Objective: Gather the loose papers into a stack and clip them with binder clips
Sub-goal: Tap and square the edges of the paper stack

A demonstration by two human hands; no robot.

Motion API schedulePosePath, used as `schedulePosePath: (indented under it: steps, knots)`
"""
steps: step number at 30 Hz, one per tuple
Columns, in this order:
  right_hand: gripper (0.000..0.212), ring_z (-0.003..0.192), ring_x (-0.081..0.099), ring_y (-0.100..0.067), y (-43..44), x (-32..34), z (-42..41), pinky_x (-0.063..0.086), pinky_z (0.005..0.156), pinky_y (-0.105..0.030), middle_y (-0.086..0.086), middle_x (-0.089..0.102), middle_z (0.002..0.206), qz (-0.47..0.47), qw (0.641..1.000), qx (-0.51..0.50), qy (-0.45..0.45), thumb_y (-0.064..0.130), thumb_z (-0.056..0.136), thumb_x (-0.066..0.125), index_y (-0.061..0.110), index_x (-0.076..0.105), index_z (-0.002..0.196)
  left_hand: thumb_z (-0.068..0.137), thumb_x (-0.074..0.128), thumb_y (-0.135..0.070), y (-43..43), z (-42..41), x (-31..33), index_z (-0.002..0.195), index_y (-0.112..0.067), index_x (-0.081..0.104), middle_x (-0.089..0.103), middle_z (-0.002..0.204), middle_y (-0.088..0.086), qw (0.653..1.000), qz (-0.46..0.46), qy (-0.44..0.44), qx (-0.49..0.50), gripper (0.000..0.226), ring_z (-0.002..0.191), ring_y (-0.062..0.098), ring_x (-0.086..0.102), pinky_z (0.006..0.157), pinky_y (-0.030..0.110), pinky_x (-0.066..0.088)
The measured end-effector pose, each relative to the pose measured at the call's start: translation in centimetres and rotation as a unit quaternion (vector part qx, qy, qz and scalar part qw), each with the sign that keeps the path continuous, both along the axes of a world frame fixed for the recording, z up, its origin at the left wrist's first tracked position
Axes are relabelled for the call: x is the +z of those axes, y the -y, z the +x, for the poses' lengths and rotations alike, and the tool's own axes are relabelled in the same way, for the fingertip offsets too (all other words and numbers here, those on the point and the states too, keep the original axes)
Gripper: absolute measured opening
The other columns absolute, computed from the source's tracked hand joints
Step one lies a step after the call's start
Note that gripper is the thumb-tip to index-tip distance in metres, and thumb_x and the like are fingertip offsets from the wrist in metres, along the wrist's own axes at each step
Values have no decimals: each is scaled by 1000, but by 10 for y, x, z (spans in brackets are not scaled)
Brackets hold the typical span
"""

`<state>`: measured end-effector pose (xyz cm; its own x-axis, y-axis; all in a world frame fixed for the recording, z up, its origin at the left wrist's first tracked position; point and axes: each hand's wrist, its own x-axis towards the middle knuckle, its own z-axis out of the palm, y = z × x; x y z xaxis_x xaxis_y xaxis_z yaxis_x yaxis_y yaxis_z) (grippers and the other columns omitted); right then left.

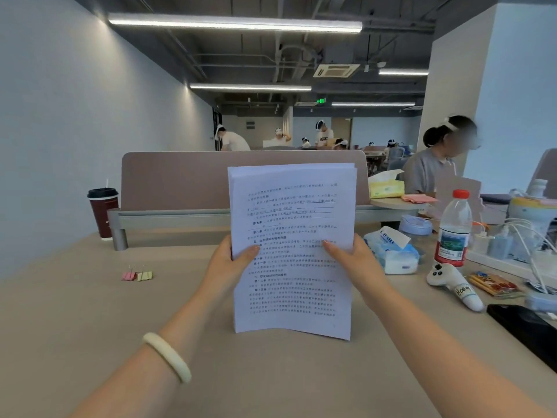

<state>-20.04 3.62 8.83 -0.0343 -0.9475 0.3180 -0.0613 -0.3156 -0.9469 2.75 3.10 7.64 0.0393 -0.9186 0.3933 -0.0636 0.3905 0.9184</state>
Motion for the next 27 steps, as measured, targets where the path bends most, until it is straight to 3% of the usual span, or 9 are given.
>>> schedulePosePath:
  steps: [3,9,12,14,16,18,20,22,27]
  knots:
    - [27,86,60,3,1,-2,3,48,60,-13,10,62,102,3,1000,-8,3,27,90,60,23,49,114,87,62,-20,0,0,2,114,-25,57,69,111,-5,1000,-3,2,0,28,94,9,70,72,22,57]
    - [35,81,56,6,2,2,0,45,49,-2,8,61,108,19,1000,-24,7,29,91,57,16,47,123,89,59,-26,2,7,3,126,-24,54,68,119,-6,999,15,24,-38,38,104,12,68,87,32,56]
    - [68,109,55,-11,2,22,2,49,83,-17,-4,47,138,-22,992,-114,-50,32,85,65,12,31,140,89,58,-28,1,9,4,123,-23,58,70,116,-5,998,38,24,-49,33,101,13,69,81,27,57]
    - [91,139,29,-20,0,51,6,30,111,-33,-5,26,153,-134,960,-221,-113,36,78,72,15,17,148,90,57,-27,1,10,6,121,-22,59,71,114,-4,997,47,24,-60,32,100,14,70,77,24,57]
    - [99,147,9,-19,-8,86,23,11,119,-34,-4,12,159,-279,888,-283,-230,40,76,72,17,11,151,90,57,-26,0,12,7,121,-22,59,72,114,-4,996,51,28,-69,32,98,13,71,74,23,58]
    - [98,148,2,-23,-12,114,51,3,120,-38,-4,8,161,-362,796,-267,-405,48,77,67,18,11,151,90,56,-27,0,12,9,121,-23,59,72,114,-3,995,52,29,-75,31,98,15,71,75,25,58]
    - [90,148,10,-24,-9,128,80,1,120,-46,-4,18,159,-335,720,-171,-583,57,78,60,21,19,149,90,56,-29,-1,12,11,120,-27,59,72,112,-5,995,49,39,-78,30,98,14,71,76,27,56]
    - [74,139,32,-25,-5,133,102,4,118,-52,-2,42,147,-247,701,-98,-662,59,82,55,22,33,142,89,56,-32,-2,12,12,118,-30,58,73,110,-7,995,47,46,-81,28,97,12,71,75,25,55]
    - [37,116,52,-28,6,134,106,28,103,-46,-4,60,120,-241,720,-116,-641,40,94,45,18,48,124,90,56,-32,0,13,12,123,-30,56,71,116,-8,993,51,53,-92,33,102,13,69,87,34,54]
